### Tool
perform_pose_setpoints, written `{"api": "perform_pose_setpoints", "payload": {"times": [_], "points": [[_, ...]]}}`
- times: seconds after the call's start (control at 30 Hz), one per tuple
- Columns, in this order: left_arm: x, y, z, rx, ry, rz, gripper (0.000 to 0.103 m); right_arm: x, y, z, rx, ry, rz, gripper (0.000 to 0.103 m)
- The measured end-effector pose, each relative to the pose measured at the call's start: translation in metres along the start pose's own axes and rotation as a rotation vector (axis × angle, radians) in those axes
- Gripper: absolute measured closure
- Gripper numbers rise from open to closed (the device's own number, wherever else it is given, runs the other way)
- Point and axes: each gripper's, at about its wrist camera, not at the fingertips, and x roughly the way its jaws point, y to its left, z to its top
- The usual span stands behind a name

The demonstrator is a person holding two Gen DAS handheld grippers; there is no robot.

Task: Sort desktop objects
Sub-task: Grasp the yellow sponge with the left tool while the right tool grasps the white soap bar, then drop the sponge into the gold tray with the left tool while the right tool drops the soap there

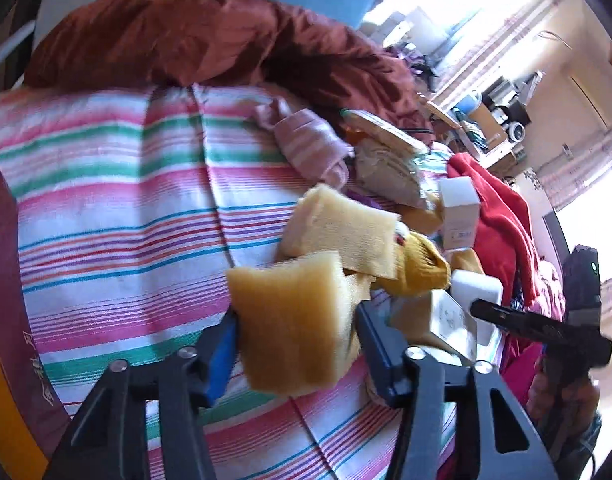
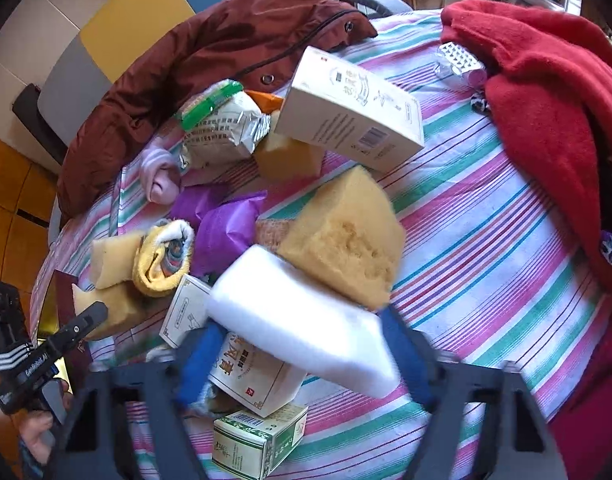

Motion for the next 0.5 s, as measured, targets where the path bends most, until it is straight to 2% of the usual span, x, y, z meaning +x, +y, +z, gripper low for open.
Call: {"api": "perform_pose_setpoints", "payload": {"times": [0.2,0.23,0.37,0.5], "points": [[-0.037,-0.005,-0.011,0.009,-0.074,-0.017,0.05,-0.008,-0.003,0.001,0.013,-0.051,0.039,0.063],[-0.044,-0.006,-0.014,0.013,-0.09,-0.019,0.05,-0.011,-0.002,0.001,0.008,-0.064,0.064,0.069],[-0.083,-0.003,-0.022,0.018,-0.154,-0.023,0.05,-0.029,0.007,-0.001,-0.044,-0.15,0.152,0.07],[-0.129,0.019,-0.036,-0.021,-0.233,0.001,0.05,-0.05,0.034,-0.008,-0.156,-0.238,0.179,0.07]]}}
